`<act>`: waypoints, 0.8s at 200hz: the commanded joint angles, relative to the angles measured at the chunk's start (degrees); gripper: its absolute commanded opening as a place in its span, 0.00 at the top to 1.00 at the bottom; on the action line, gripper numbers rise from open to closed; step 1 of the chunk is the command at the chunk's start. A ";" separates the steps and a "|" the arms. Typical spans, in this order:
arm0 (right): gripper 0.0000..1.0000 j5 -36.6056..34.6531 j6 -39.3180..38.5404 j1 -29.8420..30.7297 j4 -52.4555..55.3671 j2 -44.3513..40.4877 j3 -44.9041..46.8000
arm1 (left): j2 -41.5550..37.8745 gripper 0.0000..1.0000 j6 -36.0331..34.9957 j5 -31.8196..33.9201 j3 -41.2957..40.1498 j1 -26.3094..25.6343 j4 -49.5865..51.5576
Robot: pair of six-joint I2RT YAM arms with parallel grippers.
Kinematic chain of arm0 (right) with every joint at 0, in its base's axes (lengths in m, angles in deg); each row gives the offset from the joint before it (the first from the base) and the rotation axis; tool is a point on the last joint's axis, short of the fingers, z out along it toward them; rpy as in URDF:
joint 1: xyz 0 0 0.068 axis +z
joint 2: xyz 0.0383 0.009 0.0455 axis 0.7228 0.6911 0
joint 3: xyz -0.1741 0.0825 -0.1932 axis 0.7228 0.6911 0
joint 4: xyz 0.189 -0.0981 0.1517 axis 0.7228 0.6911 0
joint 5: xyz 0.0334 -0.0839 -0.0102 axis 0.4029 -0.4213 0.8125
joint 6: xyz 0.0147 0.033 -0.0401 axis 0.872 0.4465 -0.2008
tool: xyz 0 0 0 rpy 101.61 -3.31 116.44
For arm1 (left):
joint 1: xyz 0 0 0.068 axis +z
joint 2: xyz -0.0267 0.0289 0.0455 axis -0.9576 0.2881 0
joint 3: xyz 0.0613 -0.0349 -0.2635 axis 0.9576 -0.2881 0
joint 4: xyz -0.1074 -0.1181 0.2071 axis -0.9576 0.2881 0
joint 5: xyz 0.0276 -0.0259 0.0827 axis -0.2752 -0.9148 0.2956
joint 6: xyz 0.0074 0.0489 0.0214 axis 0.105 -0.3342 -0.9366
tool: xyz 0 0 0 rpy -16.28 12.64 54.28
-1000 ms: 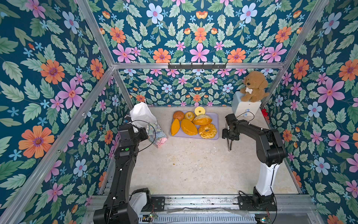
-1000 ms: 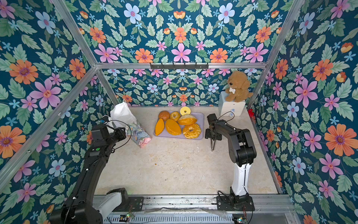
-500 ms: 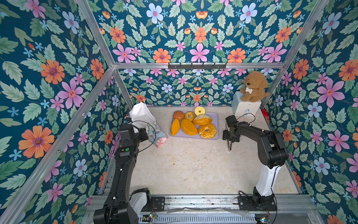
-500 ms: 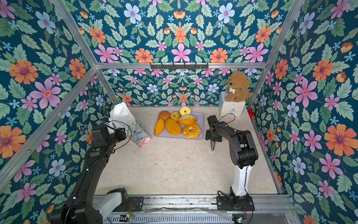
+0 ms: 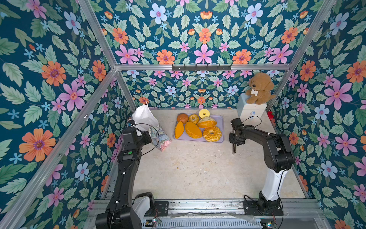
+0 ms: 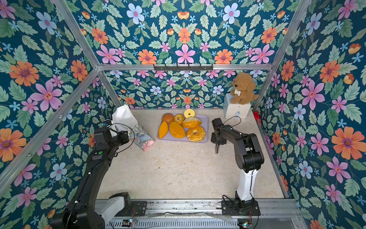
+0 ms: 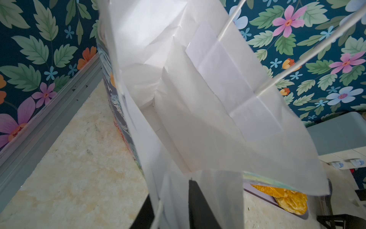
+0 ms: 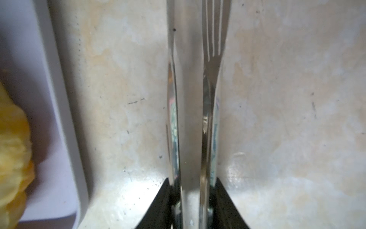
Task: Pack bread into a paper bag
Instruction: Pick up the clamp from the center of the board.
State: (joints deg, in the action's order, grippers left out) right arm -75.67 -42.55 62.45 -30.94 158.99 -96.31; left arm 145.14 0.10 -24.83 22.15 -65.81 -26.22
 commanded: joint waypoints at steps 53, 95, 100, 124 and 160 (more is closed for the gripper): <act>0.68 12.97 0.53 0.18 -0.58 -7.43 6.93 | -0.35 0.72 -0.43 -0.49 -0.31 0.03 -0.39; 0.68 18.83 0.11 0.15 -1.64 -9.54 8.63 | -0.65 0.71 -0.44 -0.59 -0.49 0.03 -0.43; 0.68 19.41 -0.24 0.14 -2.04 -9.64 8.80 | -0.68 0.71 -0.44 -0.59 -0.49 0.02 -0.43; 0.68 21.36 -0.51 0.11 -4.50 -11.20 10.85 | -0.78 0.71 -0.44 -0.77 -0.58 0.05 -0.53; 0.68 23.66 -0.51 -0.33 -7.87 -15.26 14.94 | -0.65 0.71 -0.39 -0.85 -0.54 0.03 -0.59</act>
State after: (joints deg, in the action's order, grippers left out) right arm -54.86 -42.55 62.45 -35.03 146.18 -83.48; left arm 144.47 0.12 -25.03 21.65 -65.81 -26.25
